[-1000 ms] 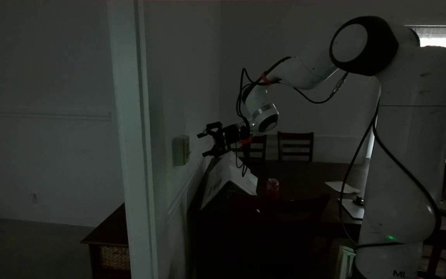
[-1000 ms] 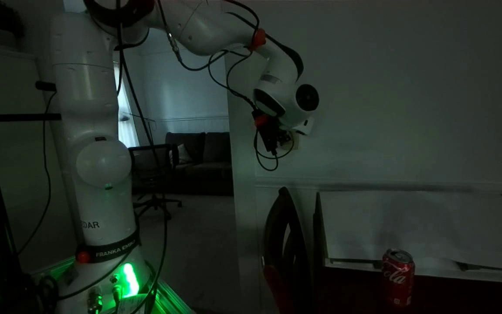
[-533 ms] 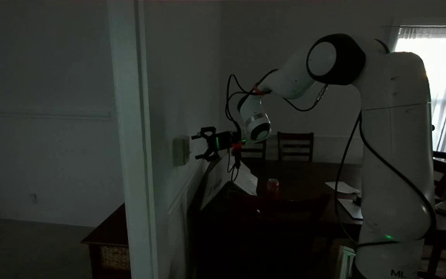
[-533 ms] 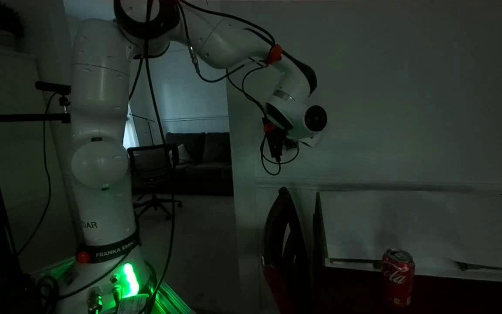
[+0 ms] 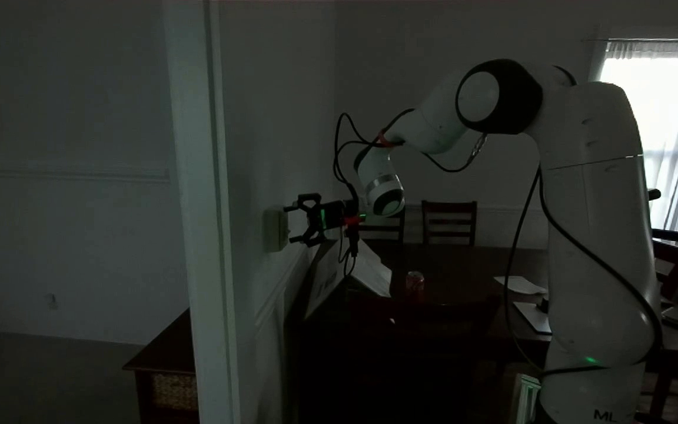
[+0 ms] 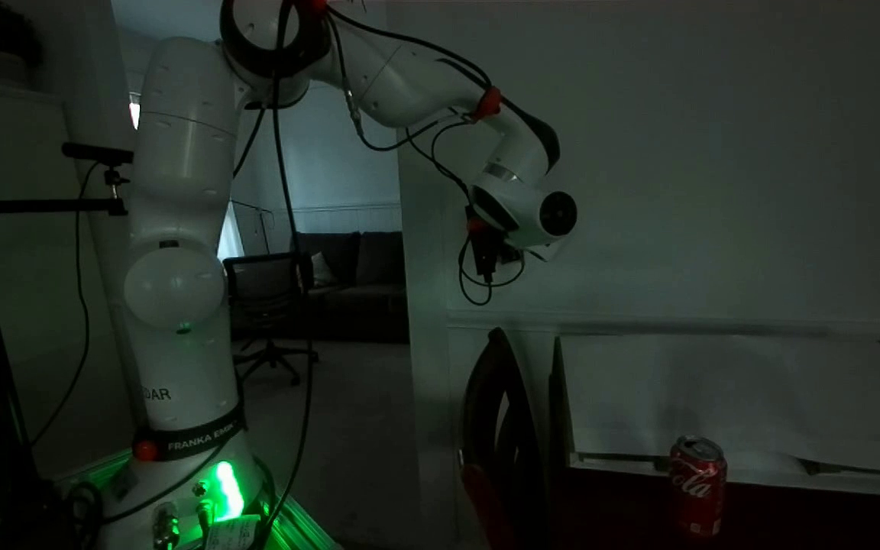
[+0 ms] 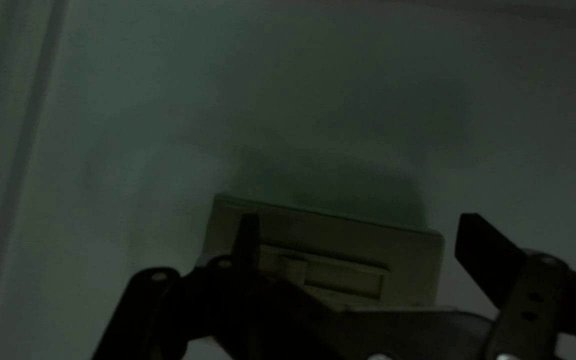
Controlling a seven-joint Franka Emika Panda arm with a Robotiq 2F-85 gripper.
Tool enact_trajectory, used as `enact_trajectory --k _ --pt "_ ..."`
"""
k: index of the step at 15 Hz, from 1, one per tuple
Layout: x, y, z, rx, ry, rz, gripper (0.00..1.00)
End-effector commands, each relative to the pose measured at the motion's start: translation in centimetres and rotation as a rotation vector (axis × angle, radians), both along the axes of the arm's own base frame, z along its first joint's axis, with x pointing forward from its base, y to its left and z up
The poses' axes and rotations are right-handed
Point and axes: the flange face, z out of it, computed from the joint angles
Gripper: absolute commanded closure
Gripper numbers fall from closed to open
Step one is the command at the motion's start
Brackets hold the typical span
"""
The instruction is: Flip the right light switch on the wall
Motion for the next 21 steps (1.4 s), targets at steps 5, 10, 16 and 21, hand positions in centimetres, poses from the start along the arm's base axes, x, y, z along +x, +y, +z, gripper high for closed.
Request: enact_trajectory --k 5,10,16,21 --pt "0.98 -1.21 0.72 0.063 0.003 -0.022 0.00" --pt "1.04 -1.31 0.77 0.099 0.021 -0.021 0.00" --pt "1.24 -1.03 0.41 0.123 0.029 -0.023 0.00" --pt "1.28 -0.94 0.49 0.134 0.019 -0.029 0.00"
